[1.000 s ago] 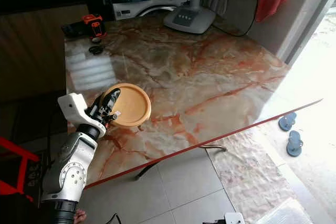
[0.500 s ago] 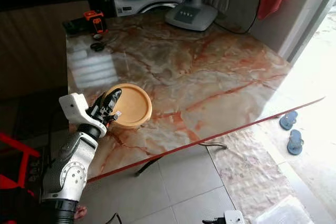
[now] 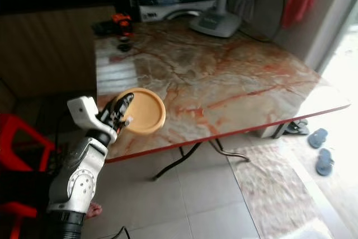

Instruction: Restocking fridge

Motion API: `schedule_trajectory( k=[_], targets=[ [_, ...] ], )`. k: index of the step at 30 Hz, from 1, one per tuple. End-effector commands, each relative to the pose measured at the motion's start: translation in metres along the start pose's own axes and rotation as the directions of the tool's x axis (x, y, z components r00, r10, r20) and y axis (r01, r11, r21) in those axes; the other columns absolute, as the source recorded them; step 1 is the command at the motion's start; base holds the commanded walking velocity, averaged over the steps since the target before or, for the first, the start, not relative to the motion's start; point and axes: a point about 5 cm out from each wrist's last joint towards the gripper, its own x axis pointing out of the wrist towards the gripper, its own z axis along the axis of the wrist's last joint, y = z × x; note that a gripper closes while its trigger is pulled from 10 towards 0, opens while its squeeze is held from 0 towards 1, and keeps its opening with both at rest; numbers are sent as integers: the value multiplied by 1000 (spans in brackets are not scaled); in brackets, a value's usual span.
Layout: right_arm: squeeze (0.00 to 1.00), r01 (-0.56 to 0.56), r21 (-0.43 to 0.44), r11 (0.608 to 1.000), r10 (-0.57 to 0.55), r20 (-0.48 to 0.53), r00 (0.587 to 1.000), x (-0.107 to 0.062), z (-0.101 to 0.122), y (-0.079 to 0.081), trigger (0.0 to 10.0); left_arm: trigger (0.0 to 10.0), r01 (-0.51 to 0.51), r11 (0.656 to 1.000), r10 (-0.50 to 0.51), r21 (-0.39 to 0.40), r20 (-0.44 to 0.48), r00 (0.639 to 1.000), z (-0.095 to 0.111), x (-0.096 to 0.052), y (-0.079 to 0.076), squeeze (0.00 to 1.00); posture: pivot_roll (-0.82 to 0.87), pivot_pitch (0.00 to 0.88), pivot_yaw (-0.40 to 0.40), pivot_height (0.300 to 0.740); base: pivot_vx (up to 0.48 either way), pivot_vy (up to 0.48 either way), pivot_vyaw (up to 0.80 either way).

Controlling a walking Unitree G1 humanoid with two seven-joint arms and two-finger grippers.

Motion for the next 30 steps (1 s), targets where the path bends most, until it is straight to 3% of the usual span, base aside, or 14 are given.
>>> schedule_trajectory(
  k=[1, 14, 30],
  targets=[
    [0, -7, 6, 1000, 7, 23, 1000, 1, 5, 3, 10000, 10000, -4, 1000, 4, 22, -7, 1000, 1, 0, 2, 0, -107, 40, -6, 740, 0, 0, 0],
    [0, -12, 20, 1000, 11, 21, 1000, 1, 5, 5, 10000, 10000, 5, 999, -4, 40, -25, 1000, -2, -1, 3, 0, -105, 38, 3, 740, 0, 0, 0],
    [0, -16, 6, 1000, 16, 8, 1000, 1, 4, 5, 10000, 10000, 41, 997, -39, 62, -44, 998, -4, -1, 0, 0, -103, 38, 1, 740, 0, 0, -779]
  ],
)
